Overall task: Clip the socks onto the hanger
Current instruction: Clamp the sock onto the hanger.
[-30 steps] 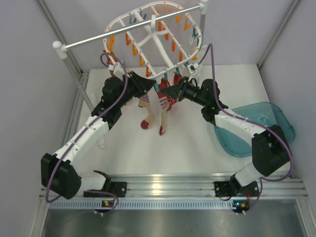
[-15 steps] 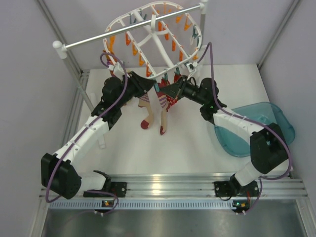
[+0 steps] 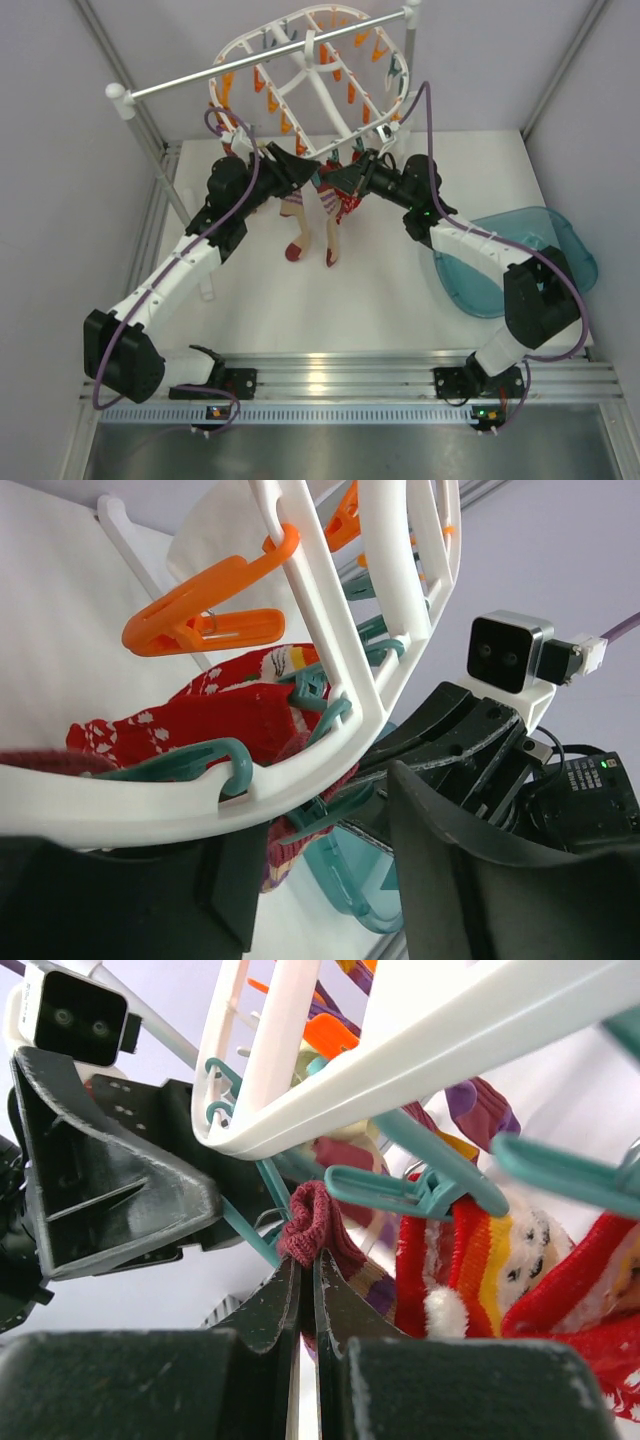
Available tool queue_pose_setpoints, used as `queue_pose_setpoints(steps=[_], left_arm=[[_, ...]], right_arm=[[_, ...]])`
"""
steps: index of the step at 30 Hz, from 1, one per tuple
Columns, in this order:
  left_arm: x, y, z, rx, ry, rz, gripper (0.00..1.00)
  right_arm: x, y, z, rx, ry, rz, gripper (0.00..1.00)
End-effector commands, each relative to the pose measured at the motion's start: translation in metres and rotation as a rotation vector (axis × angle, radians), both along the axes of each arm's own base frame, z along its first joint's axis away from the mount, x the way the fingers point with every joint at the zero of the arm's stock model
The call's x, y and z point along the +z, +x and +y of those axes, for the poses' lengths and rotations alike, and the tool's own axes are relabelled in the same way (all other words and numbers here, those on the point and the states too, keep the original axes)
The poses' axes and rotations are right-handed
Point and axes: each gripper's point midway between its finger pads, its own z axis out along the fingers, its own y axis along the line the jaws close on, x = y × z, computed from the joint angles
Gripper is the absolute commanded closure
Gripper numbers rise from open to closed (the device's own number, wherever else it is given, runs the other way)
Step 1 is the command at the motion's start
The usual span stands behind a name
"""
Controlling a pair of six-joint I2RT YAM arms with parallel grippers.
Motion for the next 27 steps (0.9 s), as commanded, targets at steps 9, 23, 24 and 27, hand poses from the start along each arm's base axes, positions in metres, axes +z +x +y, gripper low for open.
queue_pose_setpoints(steps=[9, 23, 24, 27], left_arm=[[0.033, -0.010, 0.007, -0.039, -0.002, -0.155, 0.14], [-0.006, -0.097, 0.030, -0.173, 0.247, -0.267, 0.02], [-0.017, -0.102, 0.031, -0.191, 0.260, -0.248, 0.02], [-0.023, -0.116, 0.035, -0.216, 0.305, -0.290, 0.02]], right_arm=[[0.042, -0.007, 0.011, 0.030, 0.067, -0.113, 1.00], [0.059, 0.018, -0.048, -0.110, -0.004, -0.174, 1.00], [0.057, 0.022, -0.056, -0.128, -0.019, -0.175, 1.00], [0.060, 0.026, -0.077, -0.169, -0.045, -0.192, 1.00]])
